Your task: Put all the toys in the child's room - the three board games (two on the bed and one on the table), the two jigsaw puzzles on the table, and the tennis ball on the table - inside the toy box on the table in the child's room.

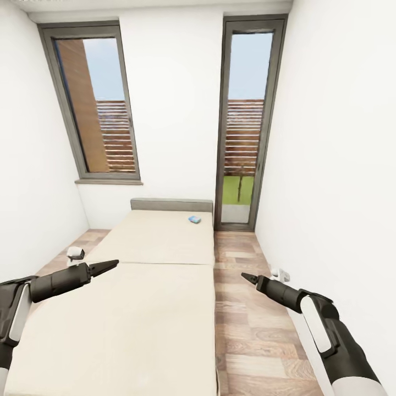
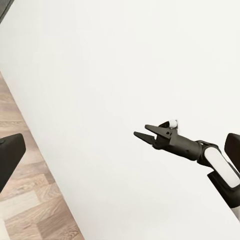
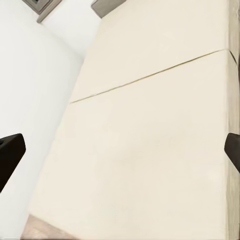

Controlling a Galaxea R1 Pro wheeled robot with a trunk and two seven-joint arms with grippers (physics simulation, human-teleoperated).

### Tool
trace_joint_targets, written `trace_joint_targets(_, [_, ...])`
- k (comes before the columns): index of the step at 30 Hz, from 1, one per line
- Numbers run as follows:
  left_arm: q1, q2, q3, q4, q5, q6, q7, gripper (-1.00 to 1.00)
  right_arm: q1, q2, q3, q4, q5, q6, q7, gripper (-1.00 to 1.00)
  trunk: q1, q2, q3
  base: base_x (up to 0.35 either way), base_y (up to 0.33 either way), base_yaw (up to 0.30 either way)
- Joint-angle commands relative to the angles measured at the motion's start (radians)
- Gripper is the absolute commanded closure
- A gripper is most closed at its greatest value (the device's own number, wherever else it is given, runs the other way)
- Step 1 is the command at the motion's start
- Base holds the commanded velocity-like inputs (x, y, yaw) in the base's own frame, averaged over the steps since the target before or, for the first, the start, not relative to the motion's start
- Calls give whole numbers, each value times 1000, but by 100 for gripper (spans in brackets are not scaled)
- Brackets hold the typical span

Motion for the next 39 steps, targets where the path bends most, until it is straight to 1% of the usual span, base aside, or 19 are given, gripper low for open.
trace_joint_targets(1, [-1, 0, 0, 0, 2, 9, -2, -100, 0, 0, -1, 0, -1, 6, 3, -100, 1, -1, 0, 58, -75, 217])
trace_joint_targets(31, [-1, 0, -1, 0, 3, 9, -2, -100, 0, 0, 1, 0, 0, 4, 3, -100, 1, -1, 0, 5, -6, 276])
trace_joint_targets(39, [-1, -1, -1, 0, 2, 9, -2, -100, 0, 0, 1, 0, 0, 4, 3, -100, 1, -1, 0, 0, -131, 281])
